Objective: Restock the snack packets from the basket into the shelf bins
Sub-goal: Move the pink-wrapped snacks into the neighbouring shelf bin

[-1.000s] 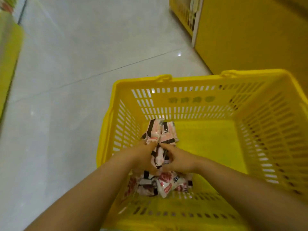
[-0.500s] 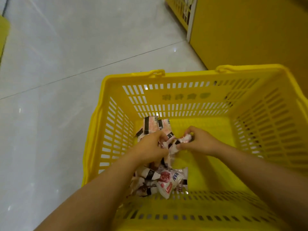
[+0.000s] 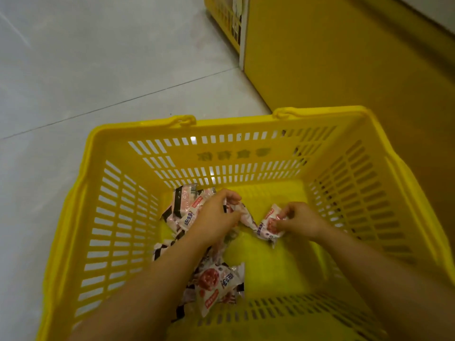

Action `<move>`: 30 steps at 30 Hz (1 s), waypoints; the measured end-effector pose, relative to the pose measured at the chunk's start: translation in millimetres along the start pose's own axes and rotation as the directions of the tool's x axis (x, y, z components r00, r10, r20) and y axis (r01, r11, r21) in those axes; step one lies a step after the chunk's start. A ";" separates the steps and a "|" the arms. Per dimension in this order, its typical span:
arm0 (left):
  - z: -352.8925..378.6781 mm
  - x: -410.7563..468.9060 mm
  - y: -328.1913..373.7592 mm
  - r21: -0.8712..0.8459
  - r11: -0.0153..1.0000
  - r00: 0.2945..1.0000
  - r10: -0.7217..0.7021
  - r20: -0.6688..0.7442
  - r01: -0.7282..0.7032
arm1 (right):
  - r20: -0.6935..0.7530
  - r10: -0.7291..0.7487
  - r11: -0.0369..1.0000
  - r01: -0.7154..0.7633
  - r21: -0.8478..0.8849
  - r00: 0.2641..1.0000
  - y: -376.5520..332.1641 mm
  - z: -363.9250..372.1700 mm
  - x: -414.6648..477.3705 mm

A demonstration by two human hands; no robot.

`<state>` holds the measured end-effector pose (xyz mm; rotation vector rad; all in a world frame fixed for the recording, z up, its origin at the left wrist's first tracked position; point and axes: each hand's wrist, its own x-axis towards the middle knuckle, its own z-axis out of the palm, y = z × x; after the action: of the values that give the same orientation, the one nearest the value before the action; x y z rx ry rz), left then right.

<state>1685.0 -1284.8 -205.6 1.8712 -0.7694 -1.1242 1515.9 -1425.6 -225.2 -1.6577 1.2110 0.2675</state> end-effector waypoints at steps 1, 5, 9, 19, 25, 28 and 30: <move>0.0 0.6 -1.2 -0.013 1.000 1.000 0.003 -0.018 -0.004 | -0.036 -0.009 0.996 0.006 -0.086 0.999 1.8 -0.1 0.8; -4.5 4.1 -2.5 -0.116 0.993 0.996 -0.047 -0.077 0.038 | -0.091 -0.199 0.971 0.184 -0.155 0.976 -17.5 -4.7 -0.6; -4.7 7.7 6.4 -0.426 0.880 0.975 -0.218 0.030 0.210 | 0.251 -0.322 0.938 0.343 -0.046 0.913 -51.5 -1.0 -13.9; -19.1 0.0 13.9 -0.258 0.932 0.960 -0.211 0.183 0.254 | 0.044 -0.012 0.986 0.005 0.170 0.999 -40.2 -31.3 -12.0; -8.4 3.9 8.7 0.182 0.980 0.995 -0.088 0.049 0.078 | -0.132 -0.283 0.954 0.264 -0.142 0.950 -34.1 -33.0 -13.9; -7.6 7.3 10.1 0.257 0.964 0.994 -0.089 0.064 0.070 | 0.029 -0.400 0.849 0.383 -0.365 0.916 -21.6 -26.2 -12.2; -7.8 6.7 9.5 0.266 0.957 0.988 -0.135 0.073 0.111 | 0.245 -0.293 0.761 0.381 -0.526 0.924 -4.5 -17.1 -10.1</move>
<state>1693.9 -1292.3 -198.0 2.1243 -0.8992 -1.2420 1508.6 -1433.9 -208.1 -2.2927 0.7211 0.5531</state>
